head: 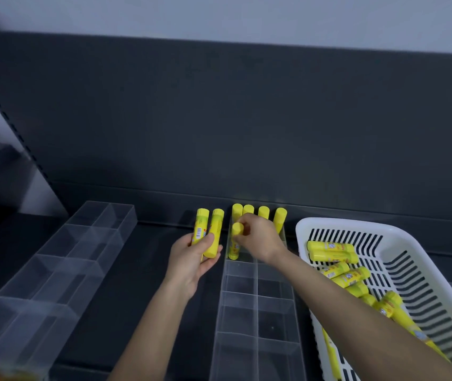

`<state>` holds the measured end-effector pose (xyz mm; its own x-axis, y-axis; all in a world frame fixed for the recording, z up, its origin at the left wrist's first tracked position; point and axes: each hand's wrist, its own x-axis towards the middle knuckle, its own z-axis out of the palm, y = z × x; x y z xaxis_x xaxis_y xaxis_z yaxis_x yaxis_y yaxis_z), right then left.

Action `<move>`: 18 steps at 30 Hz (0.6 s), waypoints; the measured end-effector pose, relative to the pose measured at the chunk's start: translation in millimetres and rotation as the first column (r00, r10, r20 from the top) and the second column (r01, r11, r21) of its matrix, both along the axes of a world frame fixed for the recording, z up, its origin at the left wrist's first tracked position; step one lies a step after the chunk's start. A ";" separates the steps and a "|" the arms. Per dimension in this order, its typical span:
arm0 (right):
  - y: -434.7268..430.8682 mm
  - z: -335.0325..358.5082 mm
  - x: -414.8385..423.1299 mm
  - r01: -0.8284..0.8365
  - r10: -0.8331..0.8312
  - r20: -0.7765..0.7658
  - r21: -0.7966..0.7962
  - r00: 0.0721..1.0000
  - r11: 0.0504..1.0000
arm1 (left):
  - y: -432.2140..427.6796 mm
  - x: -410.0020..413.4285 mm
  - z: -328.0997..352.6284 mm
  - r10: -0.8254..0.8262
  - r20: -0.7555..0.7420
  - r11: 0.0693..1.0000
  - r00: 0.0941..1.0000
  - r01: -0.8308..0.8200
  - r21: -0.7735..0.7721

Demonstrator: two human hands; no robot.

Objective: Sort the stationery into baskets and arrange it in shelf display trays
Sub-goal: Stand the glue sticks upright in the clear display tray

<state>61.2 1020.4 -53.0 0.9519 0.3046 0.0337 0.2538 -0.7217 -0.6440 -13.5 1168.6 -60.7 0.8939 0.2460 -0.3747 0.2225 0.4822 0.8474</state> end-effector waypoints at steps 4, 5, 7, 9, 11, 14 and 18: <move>-1.0 2.5 -4.3 -0.014 0.016 0.059 -0.032 0.998 0.999 | -0.2 -1.9 1.4 -0.042 0.032 0.999 0.999 0.042 0.012; -2.5 5.1 -6.5 -0.001 0.004 0.095 -0.027 0.995 1.000 | -1.2 -2.1 2.4 -0.055 0.047 0.998 0.997 0.054 0.015; -5.6 13.6 -12.5 0.021 -0.028 0.140 0.056 0.990 0.998 | -5.6 -2.2 5.1 -0.089 0.088 0.996 0.992 0.088 0.018; -7.1 23.9 -18.5 0.027 -0.042 0.067 0.221 0.997 0.975 | -12.3 -1.6 8.7 -0.138 0.133 0.990 0.981 0.135 0.030; -10.6 33.9 -22.2 0.064 -0.036 -0.082 0.361 0.996 0.930 | -21.6 -0.1 13.2 -0.186 0.173 0.982 0.967 0.179 0.056; -17.3 41.9 -23.9 0.159 0.027 -0.330 0.523 0.943 0.838 | -33.9 2.3 19.7 -0.249 0.207 0.966 0.946 0.228 0.119; -30.5 41.0 -22.2 0.295 -0.037 -0.401 0.605 0.916 0.740 | -37.3 7.2 25.3 -0.255 0.153 0.883 0.955 0.166 0.438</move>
<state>39.0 989.9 -12.0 0.9705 0.1673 -0.1737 -0.1567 -0.1103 -0.9815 -6.3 1131.3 -35.5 0.9868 0.1367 -0.0873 0.0831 0.0361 0.9959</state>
